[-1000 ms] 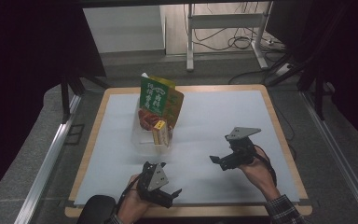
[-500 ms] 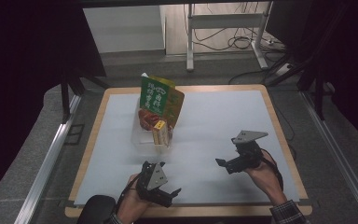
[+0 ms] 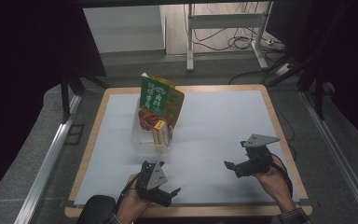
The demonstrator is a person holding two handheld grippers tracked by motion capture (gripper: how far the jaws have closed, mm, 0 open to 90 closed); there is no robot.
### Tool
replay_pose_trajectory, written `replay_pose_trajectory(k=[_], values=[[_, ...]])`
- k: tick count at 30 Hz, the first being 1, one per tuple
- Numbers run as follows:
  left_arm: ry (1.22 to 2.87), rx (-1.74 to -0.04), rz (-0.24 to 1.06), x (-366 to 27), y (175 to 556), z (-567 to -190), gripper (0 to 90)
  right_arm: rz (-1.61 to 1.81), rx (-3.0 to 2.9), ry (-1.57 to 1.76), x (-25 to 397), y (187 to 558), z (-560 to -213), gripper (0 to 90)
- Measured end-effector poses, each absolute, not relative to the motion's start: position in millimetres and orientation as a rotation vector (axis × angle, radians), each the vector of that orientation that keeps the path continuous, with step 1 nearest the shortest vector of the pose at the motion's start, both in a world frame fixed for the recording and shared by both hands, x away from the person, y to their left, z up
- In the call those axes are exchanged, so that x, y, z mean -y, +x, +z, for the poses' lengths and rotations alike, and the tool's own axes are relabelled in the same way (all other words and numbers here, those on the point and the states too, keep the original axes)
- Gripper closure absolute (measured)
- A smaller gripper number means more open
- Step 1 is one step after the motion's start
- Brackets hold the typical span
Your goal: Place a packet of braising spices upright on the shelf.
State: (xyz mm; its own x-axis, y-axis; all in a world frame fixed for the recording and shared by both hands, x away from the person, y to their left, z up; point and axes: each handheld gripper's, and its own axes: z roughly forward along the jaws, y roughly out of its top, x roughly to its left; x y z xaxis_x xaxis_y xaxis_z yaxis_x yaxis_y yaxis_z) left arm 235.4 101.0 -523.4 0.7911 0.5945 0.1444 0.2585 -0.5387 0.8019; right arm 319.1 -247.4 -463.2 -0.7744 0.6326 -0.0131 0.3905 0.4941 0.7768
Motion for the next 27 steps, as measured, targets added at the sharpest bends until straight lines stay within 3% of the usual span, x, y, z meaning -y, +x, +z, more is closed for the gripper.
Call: replay_pose_trajectory(k=[27], values=[[2.157,-0.632,0.525,-101,236,-524,0.3,1.158,-2.372,0.920,282,292,-467,0.0]])
